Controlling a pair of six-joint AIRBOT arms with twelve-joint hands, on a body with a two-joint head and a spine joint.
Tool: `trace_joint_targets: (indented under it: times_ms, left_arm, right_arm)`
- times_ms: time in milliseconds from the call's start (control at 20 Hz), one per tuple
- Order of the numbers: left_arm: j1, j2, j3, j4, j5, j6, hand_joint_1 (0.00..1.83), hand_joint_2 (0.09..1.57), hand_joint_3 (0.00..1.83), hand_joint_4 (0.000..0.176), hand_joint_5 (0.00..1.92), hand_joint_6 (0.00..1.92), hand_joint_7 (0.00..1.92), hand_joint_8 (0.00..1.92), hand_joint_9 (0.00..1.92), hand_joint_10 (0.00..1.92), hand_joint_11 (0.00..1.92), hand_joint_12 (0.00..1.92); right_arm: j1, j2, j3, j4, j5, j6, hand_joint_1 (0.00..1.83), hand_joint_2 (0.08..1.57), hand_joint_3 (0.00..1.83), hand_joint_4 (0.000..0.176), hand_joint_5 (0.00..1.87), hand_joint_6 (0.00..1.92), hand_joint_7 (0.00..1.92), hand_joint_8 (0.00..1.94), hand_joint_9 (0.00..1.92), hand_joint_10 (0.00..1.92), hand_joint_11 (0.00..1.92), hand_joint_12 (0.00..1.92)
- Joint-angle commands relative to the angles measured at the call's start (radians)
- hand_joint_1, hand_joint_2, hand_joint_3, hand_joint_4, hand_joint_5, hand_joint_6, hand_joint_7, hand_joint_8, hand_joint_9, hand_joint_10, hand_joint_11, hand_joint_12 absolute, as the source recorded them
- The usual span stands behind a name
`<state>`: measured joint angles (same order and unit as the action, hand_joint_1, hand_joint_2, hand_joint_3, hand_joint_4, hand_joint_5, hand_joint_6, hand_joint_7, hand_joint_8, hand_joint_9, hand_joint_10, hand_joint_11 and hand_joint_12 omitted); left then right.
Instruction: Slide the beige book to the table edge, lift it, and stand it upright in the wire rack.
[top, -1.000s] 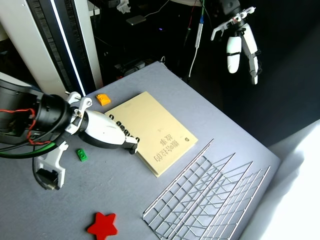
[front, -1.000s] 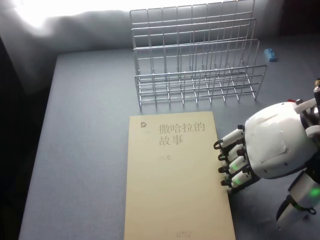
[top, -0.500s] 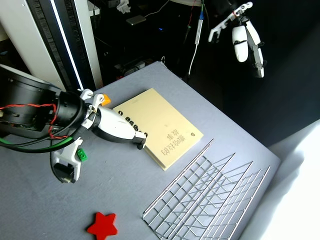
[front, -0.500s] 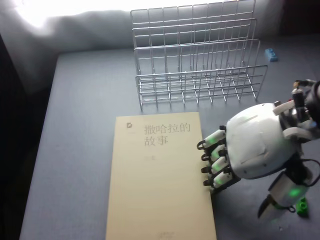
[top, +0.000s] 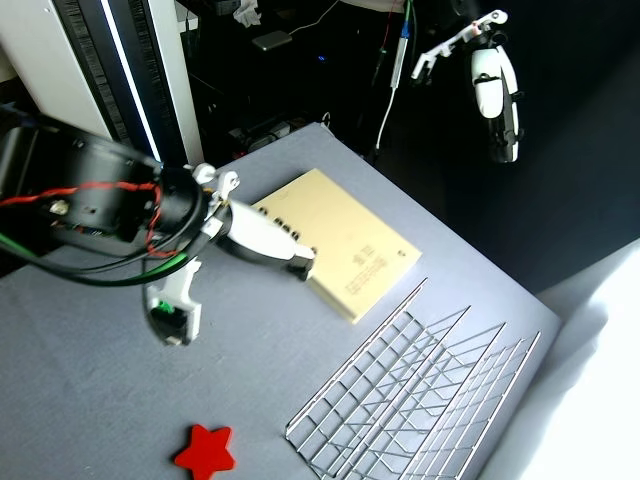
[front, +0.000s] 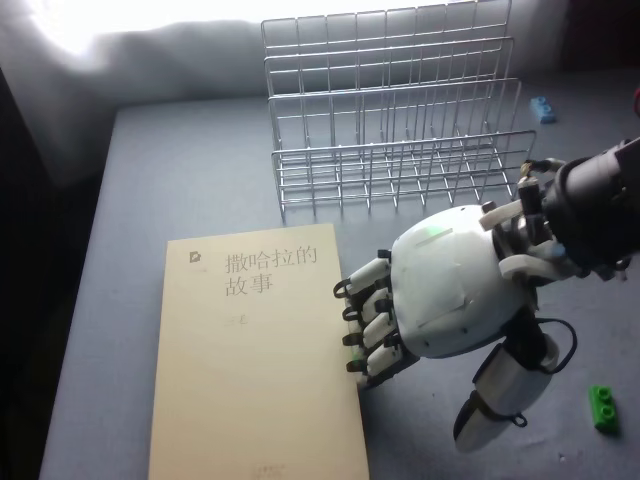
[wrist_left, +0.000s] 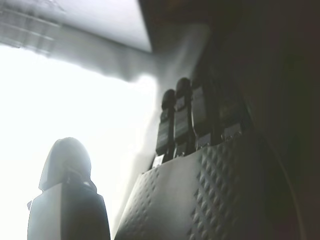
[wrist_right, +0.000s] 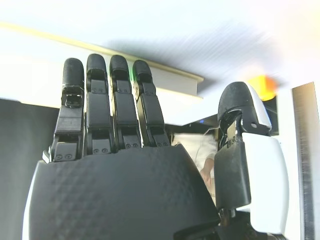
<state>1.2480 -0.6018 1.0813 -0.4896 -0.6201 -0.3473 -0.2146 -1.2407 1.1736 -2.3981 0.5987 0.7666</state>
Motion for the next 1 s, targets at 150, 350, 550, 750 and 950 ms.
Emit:
trace_joint_targets:
  times_ms: [150,350,550,750,950]
  left_arm:
    - [-0.018,-0.008,0.006,0.004,0.001,0.046,0.27,1.08,0.0,0.0,0.18,0.0,0.16,0.0,0.12,0.0,0.0,0.33]
    - [-0.114,-0.003,0.031,0.005,0.18,0.115,0.3,1.08,0.0,0.0,0.16,0.0,0.15,0.0,0.12,0.0,0.0,0.31]
    - [-0.148,0.023,-0.011,0.056,0.218,0.17,0.4,1.04,0.0,0.0,0.18,0.0,0.18,0.0,0.14,0.0,0.0,0.37]
    - [-0.173,0.032,-0.021,0.074,0.389,0.228,0.56,1.07,0.01,0.0,0.17,0.0,0.17,0.0,0.13,0.0,0.0,0.36]
    - [-0.185,0.036,-0.009,0.063,0.457,0.186,0.9,1.05,0.0,0.0,0.17,0.0,0.13,0.0,0.11,0.0,0.0,0.35]
  right_arm:
    - [0.01,0.001,-0.001,0.029,-0.036,0.006,0.16,1.13,0.0,0.0,0.3,0.0,0.31,0.0,0.31,0.0,0.0,0.88]
    - [0.001,-0.017,-0.001,0.029,-0.044,0.013,0.14,1.13,0.0,0.0,0.3,0.0,0.32,0.01,0.31,0.01,0.0,0.85]
    - [-0.005,-0.052,0.004,0.029,-0.06,0.021,0.16,1.13,0.0,0.0,0.32,0.0,0.33,0.01,0.32,0.01,0.0,0.86]
    - [-0.003,-0.074,0.004,0.029,-0.081,0.024,0.16,1.14,0.0,0.0,0.31,0.0,0.32,0.0,0.32,0.0,0.0,0.88]
    - [-0.001,-0.097,0.006,0.029,-0.1,0.024,0.17,1.14,0.0,0.0,0.31,0.0,0.33,0.0,0.32,0.0,0.0,0.88]
